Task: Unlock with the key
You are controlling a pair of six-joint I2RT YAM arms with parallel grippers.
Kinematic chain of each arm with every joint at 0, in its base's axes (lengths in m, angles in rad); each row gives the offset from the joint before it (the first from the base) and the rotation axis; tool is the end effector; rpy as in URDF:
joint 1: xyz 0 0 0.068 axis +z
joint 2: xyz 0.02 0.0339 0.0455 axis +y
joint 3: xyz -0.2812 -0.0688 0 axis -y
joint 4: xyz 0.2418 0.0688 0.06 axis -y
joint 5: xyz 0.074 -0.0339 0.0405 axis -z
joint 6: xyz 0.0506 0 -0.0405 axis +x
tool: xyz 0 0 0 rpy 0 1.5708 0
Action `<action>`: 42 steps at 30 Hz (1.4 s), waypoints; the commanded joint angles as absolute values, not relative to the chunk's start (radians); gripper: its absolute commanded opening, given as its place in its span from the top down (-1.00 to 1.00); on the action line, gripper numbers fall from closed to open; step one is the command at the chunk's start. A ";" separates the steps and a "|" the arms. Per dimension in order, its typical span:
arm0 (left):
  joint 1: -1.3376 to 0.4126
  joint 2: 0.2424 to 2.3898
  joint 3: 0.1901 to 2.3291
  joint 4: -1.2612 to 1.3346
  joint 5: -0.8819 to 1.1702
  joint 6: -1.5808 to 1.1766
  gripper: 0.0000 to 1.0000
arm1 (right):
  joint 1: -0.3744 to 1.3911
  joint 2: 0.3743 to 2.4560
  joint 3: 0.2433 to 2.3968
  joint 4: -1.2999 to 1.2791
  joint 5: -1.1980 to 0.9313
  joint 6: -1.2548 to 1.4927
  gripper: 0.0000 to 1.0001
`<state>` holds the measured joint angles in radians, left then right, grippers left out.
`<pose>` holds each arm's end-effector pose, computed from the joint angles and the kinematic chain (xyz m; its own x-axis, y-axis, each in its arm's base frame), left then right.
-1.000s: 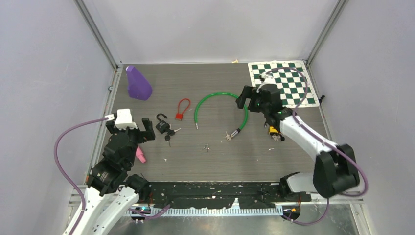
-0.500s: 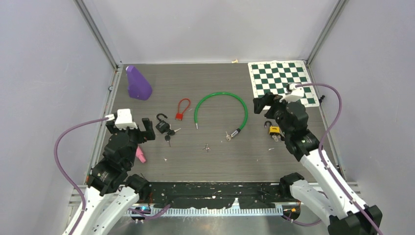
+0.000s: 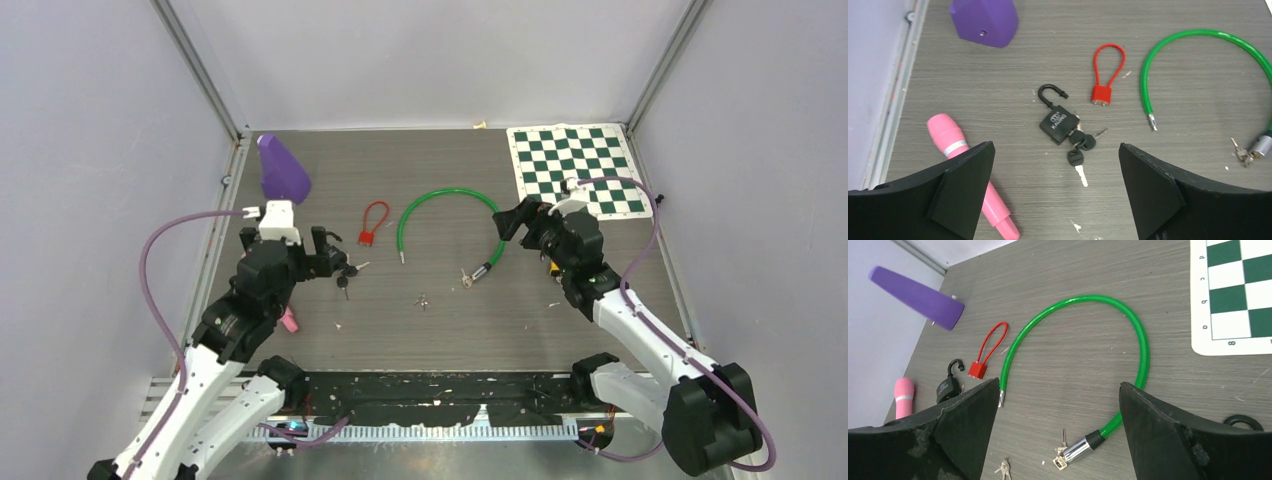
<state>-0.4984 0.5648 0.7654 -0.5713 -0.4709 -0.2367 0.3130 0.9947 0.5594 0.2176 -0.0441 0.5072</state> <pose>0.1150 -0.0365 0.3278 -0.3221 -0.0626 -0.9446 -0.0216 0.9980 -0.0588 0.2210 0.0739 0.2749 -0.3489 0.3971 -0.8489 -0.2049 0.8515 0.4826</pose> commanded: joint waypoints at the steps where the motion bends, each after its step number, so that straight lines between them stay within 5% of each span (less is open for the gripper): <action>1: -0.499 0.701 0.892 -0.627 -0.377 -0.293 -0.99 | 0.311 0.973 0.506 0.382 -0.071 0.511 -0.91; 16: -0.395 1.445 1.247 -0.595 -0.216 -0.450 -0.99 | 0.311 0.671 0.317 0.266 0.148 0.341 -0.91; 32: -0.356 2.003 1.549 -0.695 -0.125 -0.461 -0.69 | 0.308 0.593 0.262 0.295 0.165 0.362 -0.91; 38: -0.356 1.998 1.482 -0.682 -0.054 -0.495 -0.37 | 0.308 0.570 0.259 0.283 0.175 0.361 -0.91; 42: -0.357 1.954 1.382 -0.632 -0.005 -0.531 0.15 | 0.308 0.562 0.271 0.267 0.134 0.341 -0.91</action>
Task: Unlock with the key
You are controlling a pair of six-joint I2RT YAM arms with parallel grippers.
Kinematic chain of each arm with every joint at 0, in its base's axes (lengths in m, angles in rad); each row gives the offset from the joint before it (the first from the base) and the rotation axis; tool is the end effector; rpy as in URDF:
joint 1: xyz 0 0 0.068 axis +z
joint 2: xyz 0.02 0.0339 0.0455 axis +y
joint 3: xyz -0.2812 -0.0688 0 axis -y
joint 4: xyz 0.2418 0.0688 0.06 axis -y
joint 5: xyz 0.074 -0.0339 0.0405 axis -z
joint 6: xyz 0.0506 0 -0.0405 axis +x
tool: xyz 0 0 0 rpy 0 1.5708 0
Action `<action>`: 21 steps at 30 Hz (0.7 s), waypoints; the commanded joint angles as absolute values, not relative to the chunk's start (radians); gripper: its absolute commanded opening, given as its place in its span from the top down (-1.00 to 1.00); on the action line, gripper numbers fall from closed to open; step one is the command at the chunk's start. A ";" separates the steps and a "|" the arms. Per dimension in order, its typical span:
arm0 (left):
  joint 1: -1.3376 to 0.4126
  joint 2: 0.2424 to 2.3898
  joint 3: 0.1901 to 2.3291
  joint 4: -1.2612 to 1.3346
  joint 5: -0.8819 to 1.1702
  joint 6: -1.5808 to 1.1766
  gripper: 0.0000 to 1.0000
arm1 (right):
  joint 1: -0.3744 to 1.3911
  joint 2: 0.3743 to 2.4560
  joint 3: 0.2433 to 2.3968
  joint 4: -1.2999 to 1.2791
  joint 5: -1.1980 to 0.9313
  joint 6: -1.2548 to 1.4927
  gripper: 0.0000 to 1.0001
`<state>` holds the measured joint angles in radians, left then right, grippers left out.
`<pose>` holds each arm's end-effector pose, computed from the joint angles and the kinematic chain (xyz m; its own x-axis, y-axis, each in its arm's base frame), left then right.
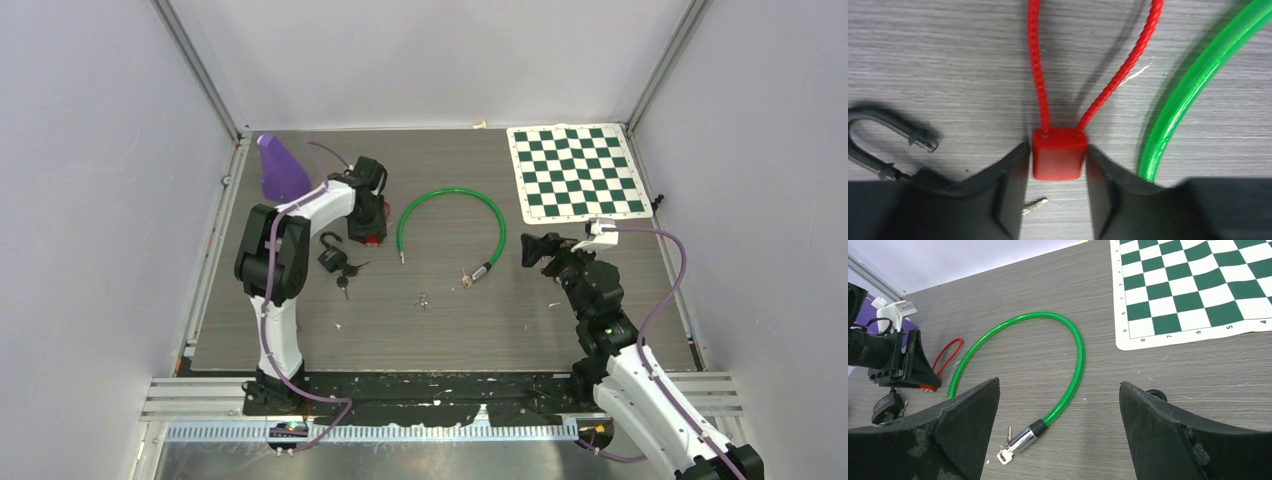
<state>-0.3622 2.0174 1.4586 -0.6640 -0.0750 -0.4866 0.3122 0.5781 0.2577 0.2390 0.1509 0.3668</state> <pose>0.3948 -0.1455 0.1728 -0.9311 -0.1459 -0.3344 -0.1199 0.9880 -0.0972 0.1513 0.0408 0.2379 -0.1300 0.3306 -0.9348 -0.1226 0.9302 0.3460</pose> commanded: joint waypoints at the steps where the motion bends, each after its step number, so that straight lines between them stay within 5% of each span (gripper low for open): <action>1: -0.360 1.937 1.353 -0.617 0.033 -0.542 0.30 | 0.309 0.558 0.280 0.265 0.102 0.330 -0.92; 4: -0.374 1.858 1.261 -0.578 0.078 -0.583 0.64 | 0.310 0.552 0.298 0.248 0.039 0.313 -0.93; 10: -0.416 1.663 1.091 -0.561 0.109 -0.747 1.00 | 0.320 0.541 0.371 0.131 -0.161 0.298 -1.00; 21: -0.619 1.404 0.849 -0.640 -0.020 -1.147 1.00 | 0.535 0.644 0.452 -0.081 -0.216 0.351 -0.90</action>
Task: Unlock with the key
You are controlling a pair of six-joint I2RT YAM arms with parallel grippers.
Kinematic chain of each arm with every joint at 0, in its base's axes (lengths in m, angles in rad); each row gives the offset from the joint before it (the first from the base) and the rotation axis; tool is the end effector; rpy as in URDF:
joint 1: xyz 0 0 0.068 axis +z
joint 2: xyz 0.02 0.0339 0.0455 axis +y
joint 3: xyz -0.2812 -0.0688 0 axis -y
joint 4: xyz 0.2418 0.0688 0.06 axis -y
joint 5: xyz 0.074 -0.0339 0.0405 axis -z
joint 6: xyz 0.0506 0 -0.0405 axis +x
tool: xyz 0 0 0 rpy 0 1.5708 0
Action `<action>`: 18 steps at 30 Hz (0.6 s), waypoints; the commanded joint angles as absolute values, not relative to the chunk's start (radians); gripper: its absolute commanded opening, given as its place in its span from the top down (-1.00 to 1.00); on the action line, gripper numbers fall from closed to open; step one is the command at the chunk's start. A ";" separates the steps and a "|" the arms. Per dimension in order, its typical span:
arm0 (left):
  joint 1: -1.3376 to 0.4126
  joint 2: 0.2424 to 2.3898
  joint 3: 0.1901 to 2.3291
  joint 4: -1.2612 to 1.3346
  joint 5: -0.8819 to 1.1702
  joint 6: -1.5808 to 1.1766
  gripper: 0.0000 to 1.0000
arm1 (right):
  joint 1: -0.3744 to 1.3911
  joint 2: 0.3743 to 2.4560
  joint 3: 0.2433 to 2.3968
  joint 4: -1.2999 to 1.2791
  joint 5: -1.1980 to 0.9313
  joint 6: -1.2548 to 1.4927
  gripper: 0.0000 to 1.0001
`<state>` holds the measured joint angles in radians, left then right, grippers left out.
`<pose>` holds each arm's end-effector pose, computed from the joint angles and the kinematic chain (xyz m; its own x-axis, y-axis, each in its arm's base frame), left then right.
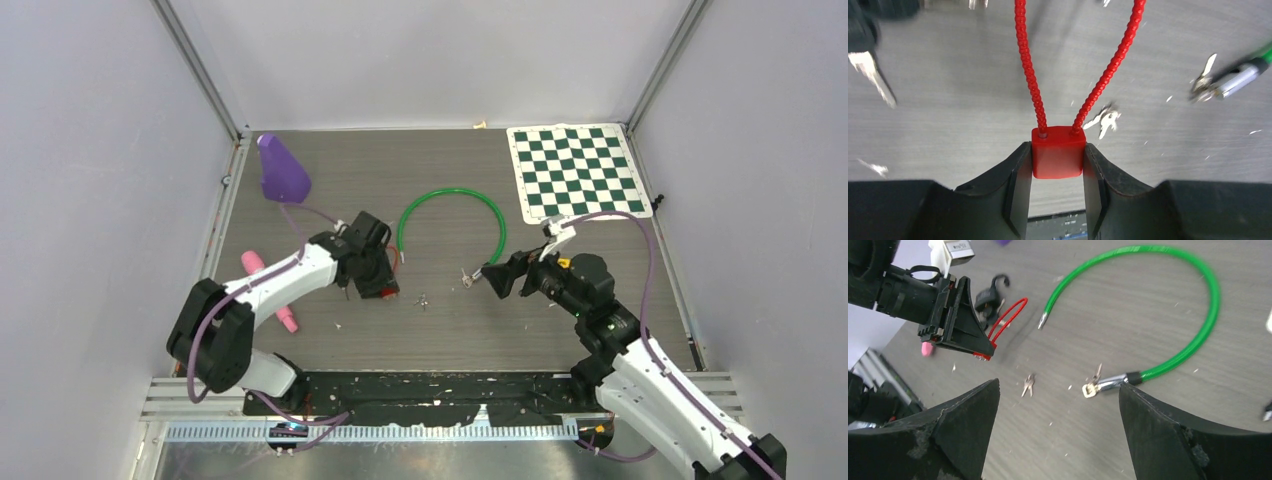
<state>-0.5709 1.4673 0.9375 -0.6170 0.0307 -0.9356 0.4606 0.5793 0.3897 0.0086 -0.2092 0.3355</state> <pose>0.2357 -0.1532 0.2092 -0.8984 -0.3792 -0.2216 -0.2905 0.8914 -0.3478 0.1341 0.0783 0.2586 -0.3557 0.1830 -0.9165 -0.5303 0.7680 0.3592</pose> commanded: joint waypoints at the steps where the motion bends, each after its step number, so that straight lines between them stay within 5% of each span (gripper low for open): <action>1: -0.628 1.389 0.816 -0.628 -0.017 -1.183 1.00 | 0.570 0.685 0.468 -0.088 -0.199 0.350 -0.88; 10: -0.653 1.383 0.671 -0.469 -0.027 -1.373 0.82 | 0.793 1.084 0.676 -0.193 -0.011 0.308 -0.83; 18: -0.672 1.399 0.613 -0.348 0.052 -1.425 -0.14 | 0.843 1.414 0.920 -0.320 0.028 0.252 -0.69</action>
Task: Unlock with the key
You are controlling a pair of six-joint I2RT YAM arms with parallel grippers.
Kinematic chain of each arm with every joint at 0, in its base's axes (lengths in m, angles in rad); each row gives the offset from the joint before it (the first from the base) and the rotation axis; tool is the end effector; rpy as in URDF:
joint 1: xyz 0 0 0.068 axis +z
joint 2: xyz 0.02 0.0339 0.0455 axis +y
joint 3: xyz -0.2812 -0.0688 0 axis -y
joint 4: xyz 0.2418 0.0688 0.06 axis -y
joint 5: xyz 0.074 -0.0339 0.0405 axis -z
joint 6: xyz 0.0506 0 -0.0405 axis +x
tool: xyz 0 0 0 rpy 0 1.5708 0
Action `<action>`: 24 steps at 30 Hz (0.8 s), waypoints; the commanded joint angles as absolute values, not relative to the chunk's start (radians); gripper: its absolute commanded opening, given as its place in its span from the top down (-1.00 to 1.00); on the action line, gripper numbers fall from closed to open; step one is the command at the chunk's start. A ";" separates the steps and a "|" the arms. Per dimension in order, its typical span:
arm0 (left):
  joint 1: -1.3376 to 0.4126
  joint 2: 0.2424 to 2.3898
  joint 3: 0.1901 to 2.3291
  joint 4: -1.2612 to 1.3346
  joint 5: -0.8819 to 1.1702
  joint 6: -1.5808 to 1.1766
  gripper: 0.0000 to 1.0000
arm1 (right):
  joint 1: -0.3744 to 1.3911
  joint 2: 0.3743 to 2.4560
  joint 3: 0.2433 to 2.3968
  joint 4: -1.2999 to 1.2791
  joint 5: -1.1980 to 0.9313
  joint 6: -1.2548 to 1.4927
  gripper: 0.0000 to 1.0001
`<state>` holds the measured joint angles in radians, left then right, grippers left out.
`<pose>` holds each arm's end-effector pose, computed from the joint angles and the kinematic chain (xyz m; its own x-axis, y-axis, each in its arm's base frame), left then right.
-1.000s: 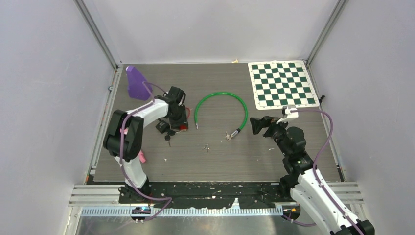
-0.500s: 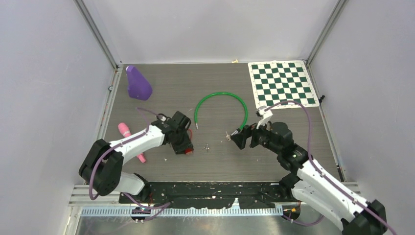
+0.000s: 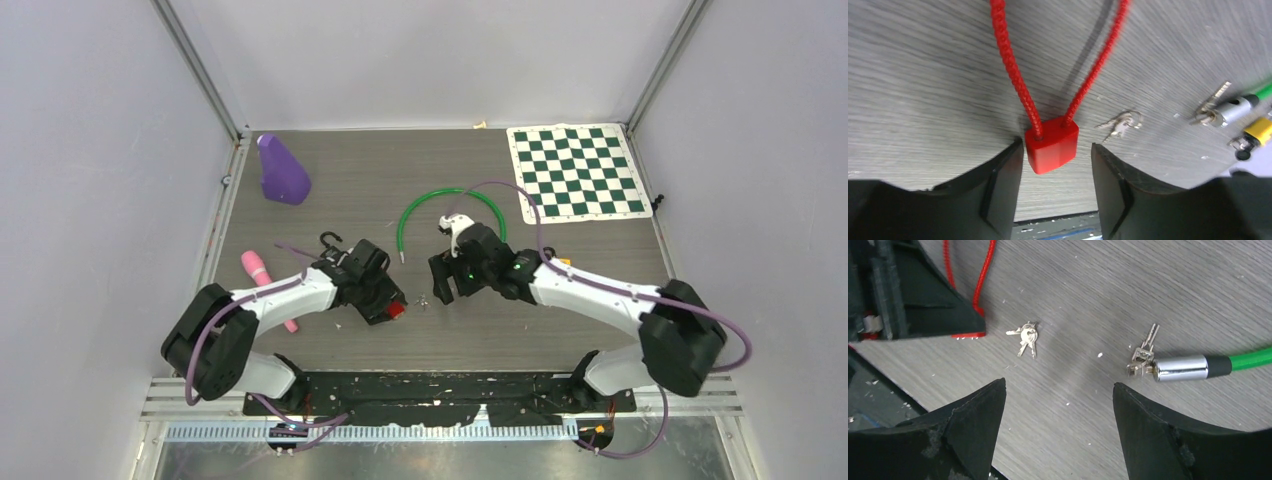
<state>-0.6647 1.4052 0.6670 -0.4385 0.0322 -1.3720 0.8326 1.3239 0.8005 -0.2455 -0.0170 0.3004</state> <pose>0.1885 -0.1498 0.1575 -0.7574 -0.6512 -0.0467 -0.5888 0.7122 -0.3823 0.1880 0.2079 0.2306 -0.6683 -0.2949 -0.6830 -0.5758 0.7863 0.2239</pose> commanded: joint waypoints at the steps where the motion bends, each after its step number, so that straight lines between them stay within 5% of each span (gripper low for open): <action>1: -0.672 1.378 0.597 -0.342 0.047 -1.428 -0.26 | 0.842 1.455 0.940 -0.347 0.025 0.246 -0.65; 5: -0.672 1.275 0.554 -0.354 0.011 -1.424 -0.65 | 0.843 1.550 1.025 -0.385 -0.016 0.221 -0.61; 24: -0.671 0.363 0.531 -0.606 -0.543 -0.892 -0.88 | 0.913 1.867 1.311 -0.577 -0.058 0.169 -0.38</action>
<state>-0.6678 0.4999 0.5381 -0.6041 -0.3954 -1.1152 0.8959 1.8347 1.2541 -0.5121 -0.0628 0.1860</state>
